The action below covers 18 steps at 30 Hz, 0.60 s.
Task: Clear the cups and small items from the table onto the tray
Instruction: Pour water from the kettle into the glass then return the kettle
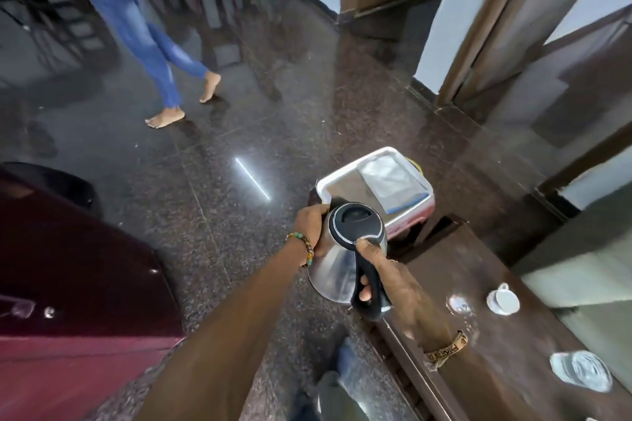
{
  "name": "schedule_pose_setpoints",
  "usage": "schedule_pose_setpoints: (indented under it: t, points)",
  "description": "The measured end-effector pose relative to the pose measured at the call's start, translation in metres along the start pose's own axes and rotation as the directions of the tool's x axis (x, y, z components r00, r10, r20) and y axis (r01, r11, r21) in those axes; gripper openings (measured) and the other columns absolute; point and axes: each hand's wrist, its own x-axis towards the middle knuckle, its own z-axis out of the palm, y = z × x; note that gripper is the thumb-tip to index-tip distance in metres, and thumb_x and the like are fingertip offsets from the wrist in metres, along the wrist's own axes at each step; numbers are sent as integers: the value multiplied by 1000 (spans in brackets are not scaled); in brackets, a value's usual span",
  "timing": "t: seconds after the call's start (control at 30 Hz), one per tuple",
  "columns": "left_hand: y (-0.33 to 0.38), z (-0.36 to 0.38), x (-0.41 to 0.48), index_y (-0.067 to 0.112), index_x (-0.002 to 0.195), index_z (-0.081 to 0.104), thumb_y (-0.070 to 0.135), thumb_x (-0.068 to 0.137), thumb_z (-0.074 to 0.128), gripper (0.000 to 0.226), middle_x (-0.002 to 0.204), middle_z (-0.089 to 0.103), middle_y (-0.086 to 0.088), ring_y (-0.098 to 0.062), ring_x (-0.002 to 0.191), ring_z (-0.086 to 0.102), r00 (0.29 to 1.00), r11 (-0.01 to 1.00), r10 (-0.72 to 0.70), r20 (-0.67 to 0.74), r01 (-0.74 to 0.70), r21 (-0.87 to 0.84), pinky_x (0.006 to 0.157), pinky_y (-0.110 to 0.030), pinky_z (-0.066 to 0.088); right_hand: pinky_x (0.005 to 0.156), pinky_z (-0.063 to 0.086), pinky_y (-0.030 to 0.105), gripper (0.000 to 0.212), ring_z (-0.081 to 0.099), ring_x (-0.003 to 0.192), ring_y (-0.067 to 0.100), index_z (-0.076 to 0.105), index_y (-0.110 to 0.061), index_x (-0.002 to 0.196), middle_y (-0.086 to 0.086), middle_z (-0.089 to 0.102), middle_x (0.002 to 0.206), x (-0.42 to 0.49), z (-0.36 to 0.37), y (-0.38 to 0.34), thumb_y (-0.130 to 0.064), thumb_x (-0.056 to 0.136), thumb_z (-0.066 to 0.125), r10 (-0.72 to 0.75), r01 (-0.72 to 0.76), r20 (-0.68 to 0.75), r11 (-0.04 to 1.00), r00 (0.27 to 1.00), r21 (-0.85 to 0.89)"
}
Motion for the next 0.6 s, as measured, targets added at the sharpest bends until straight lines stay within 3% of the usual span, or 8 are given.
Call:
schedule_pose_setpoints:
  t: [0.13,0.2,0.3,0.43,0.53,0.6]
  points:
    - [5,4,45,2,66,69,21,77,61,24,71,65,-17,-24,69,55,998,1000,2,-61,-3,-4,71,-48,51,73,49,37,85,62,59,17,65,-9,62,18,71,70,42,-2,-14,-94,61,60,10,-11,-13,998,1000,-58]
    - [14,10,65,9,59,71,24,76,61,25,70,68,-16,-23,68,58,998,1000,-3,-65,3,5,74,-49,53,66,47,34,73,60,56,13,66,-14,65,6,67,61,60,-6,-22,-87,64,65,-10,6,-46,996,999,-93]
    - [28,23,94,21,50,72,34,71,61,27,58,67,-1,-19,61,60,998,999,-34,-56,33,-24,69,-44,53,57,51,31,53,61,55,10,66,-22,65,-7,63,55,91,-15,-35,-73,58,76,-23,6,-103,986,994,-167]
    - [51,41,132,27,53,75,37,66,61,22,58,67,0,-24,70,62,993,988,-105,-46,98,-121,77,-42,54,60,59,40,50,64,57,19,62,-13,69,-2,67,62,132,-24,-55,-59,57,78,-25,-32,-215,965,976,-261]
    - [61,48,156,22,47,70,34,76,58,33,51,63,3,-20,53,57,988,978,-150,-31,144,-154,53,-31,49,42,44,23,42,54,48,11,52,-18,65,-6,59,58,153,-24,-63,-53,58,76,-70,-49,-303,929,950,-366]
    - [66,58,186,21,46,67,32,81,56,38,46,58,4,-17,45,49,982,968,-187,-13,182,-172,43,-26,38,39,37,19,41,53,47,9,54,-18,66,-8,61,58,181,-26,-66,-53,56,73,-65,-72,-354,930,933,-360]
